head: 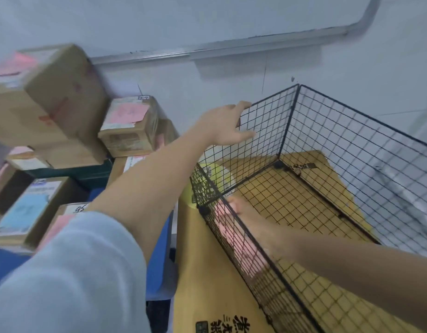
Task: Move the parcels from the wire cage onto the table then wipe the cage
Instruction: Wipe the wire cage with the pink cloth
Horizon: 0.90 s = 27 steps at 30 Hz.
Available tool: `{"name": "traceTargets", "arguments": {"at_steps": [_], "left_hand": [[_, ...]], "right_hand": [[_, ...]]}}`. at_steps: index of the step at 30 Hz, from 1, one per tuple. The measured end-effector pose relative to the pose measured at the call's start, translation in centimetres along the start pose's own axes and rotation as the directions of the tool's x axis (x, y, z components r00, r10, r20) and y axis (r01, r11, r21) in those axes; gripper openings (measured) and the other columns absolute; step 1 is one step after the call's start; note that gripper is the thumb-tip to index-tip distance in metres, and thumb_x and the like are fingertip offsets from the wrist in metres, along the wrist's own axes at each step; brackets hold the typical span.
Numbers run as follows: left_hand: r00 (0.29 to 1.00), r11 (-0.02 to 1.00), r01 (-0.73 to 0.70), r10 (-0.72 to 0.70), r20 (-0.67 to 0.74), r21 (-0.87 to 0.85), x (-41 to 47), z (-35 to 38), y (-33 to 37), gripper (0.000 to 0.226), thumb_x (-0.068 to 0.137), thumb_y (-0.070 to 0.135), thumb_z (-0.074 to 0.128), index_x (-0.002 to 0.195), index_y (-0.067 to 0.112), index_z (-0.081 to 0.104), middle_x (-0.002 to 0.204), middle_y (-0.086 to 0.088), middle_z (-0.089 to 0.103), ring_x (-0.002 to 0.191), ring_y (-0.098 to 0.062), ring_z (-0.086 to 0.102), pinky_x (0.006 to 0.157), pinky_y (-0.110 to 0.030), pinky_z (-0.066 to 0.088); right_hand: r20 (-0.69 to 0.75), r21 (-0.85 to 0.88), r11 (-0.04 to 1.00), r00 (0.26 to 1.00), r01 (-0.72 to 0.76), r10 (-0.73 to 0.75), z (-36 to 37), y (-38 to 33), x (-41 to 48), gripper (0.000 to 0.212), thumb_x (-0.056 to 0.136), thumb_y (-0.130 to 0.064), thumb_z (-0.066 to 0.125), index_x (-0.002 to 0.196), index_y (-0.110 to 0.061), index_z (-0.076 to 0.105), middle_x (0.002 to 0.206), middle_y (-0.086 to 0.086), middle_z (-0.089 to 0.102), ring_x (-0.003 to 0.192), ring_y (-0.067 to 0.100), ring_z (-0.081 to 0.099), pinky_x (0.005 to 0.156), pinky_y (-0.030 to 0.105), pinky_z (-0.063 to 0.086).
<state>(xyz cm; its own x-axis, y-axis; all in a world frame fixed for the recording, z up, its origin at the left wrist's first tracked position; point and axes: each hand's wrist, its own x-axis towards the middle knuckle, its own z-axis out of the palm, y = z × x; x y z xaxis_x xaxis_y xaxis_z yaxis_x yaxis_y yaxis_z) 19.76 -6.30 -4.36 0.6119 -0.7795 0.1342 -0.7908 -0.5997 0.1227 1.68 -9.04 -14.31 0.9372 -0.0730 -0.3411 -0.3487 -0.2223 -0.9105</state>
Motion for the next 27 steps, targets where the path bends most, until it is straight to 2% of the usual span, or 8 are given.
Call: {"name": "traceTargets", "arguments": {"at_steps": [2, 4, 8, 11, 14, 17, 21, 27], "left_hand": [[0.999, 0.998, -0.047, 0.047, -0.003, 0.037, 1.0, -0.1, 0.1, 0.076, 0.085, 0.062, 0.048, 0.145, 0.021, 0.024, 0.117, -0.001, 0.061, 0.1, -0.022, 0.061, 0.077, -0.033, 0.045], [0.997, 0.993, -0.082, 0.083, 0.002, 0.08, 1.7, 0.1, 0.2, 0.075, 0.086, 0.062, 0.047, 0.145, 0.023, 0.024, 0.121, 0.0, 0.059, 0.101, -0.022, 0.06, 0.075, -0.031, 0.043], [0.995, 0.987, -0.089, 0.081, 0.065, 0.132, 1.5, -0.1, 0.0, 0.07, 0.09, 0.065, 0.035, 0.149, 0.03, 0.018, 0.141, -0.005, 0.043, 0.123, -0.025, 0.047, 0.099, -0.042, 0.038], [0.998, 0.985, 0.003, -0.014, 0.063, 0.175, -0.7, -0.6, -0.7, 0.064, 0.093, 0.065, 0.024, 0.15, 0.037, 0.014, 0.143, -0.007, 0.039, 0.13, -0.027, 0.039, 0.107, -0.045, 0.026], [0.99, 0.972, 0.117, -0.13, 0.051, 0.205, -3.3, -1.0, -1.0, 0.062, 0.094, 0.064, 0.021, 0.15, 0.037, 0.016, 0.146, -0.007, 0.038, 0.134, -0.027, 0.035, 0.11, -0.046, 0.021], [0.969, 0.949, 0.225, -0.242, 0.054, 0.221, -4.7, -2.0, -0.9, 0.069, 0.091, 0.065, 0.028, 0.15, 0.03, 0.021, 0.156, -0.006, 0.022, 0.142, -0.028, 0.02, 0.114, -0.047, 0.013], [0.917, 0.929, 0.361, -0.369, 0.152, 0.078, -5.4, -1.7, -0.7, 0.085, 0.09, 0.066, 0.032, 0.153, 0.017, 0.0, 0.16, -0.009, -0.001, 0.147, -0.029, -0.003, 0.118, -0.048, 0.005], [0.858, 0.879, 0.475, -0.473, 0.203, 0.042, -5.2, -1.4, 0.0, 0.083, 0.097, 0.055, 0.027, 0.149, 0.0, -0.009, 0.156, -0.018, -0.016, 0.144, -0.029, -0.019, 0.116, -0.038, -0.009]], "right_hand": [[0.016, 0.003, 0.999, 0.999, -0.045, 0.045, -0.1, -0.8, 0.5, 0.012, 0.093, -0.007, 0.055, 0.103, -0.014, 0.058, 0.096, -0.001, 0.057, 0.099, 0.019, 0.058, 0.088, 0.037, 0.049], [0.024, 0.065, 0.996, 0.997, -0.069, 0.067, -0.2, -1.0, 1.1, 0.013, 0.092, -0.004, 0.057, 0.094, -0.016, 0.057, 0.094, 0.002, 0.059, 0.097, 0.02, 0.058, 0.094, 0.044, 0.047], [-0.046, 0.159, 0.969, 0.979, -0.188, 0.198, 0.2, 0.2, 1.9, 0.033, 0.084, -0.008, 0.067, 0.108, -0.025, 0.052, 0.108, 0.009, 0.061, 0.109, 0.032, 0.057, 0.101, 0.053, 0.043], [-0.06, 0.136, 0.973, 0.979, -0.187, 0.197, 0.5, 0.0, 2.3, 0.023, 0.086, -0.007, 0.063, 0.098, -0.025, 0.053, 0.109, 0.013, 0.061, 0.111, 0.033, 0.056, 0.101, 0.053, 0.042], [-0.113, 0.165, 0.962, 0.964, -0.219, 0.239, 0.6, -1.0, 2.6, 0.034, 0.083, -0.008, 0.067, 0.112, -0.023, 0.056, 0.112, 0.01, 0.061, 0.107, 0.03, 0.058, 0.096, 0.049, 0.048], [-0.143, 0.223, 0.948, 0.954, -0.227, 0.262, 0.0, -1.6, 2.9, 0.038, 0.078, -0.007, 0.071, 0.106, -0.027, 0.056, 0.105, 0.008, 0.064, 0.098, 0.028, 0.062, 0.091, 0.049, 0.053], [-0.142, 0.215, 0.96, 0.967, -0.18, 0.213, -0.9, -2.6, 2.7, 0.036, 0.076, -0.006, 0.071, 0.095, -0.033, 0.056, 0.105, 0.006, 0.064, 0.099, 0.027, 0.061, 0.089, 0.049, 0.052], [-0.118, 0.254, 0.959, 0.979, -0.13, 0.164, -0.8, -4.0, 3.1, 0.039, 0.08, -0.003, 0.065, 0.113, -0.021, 0.057, 0.107, 0.003, 0.061, 0.099, 0.022, 0.059, 0.092, 0.042, 0.051]]}}
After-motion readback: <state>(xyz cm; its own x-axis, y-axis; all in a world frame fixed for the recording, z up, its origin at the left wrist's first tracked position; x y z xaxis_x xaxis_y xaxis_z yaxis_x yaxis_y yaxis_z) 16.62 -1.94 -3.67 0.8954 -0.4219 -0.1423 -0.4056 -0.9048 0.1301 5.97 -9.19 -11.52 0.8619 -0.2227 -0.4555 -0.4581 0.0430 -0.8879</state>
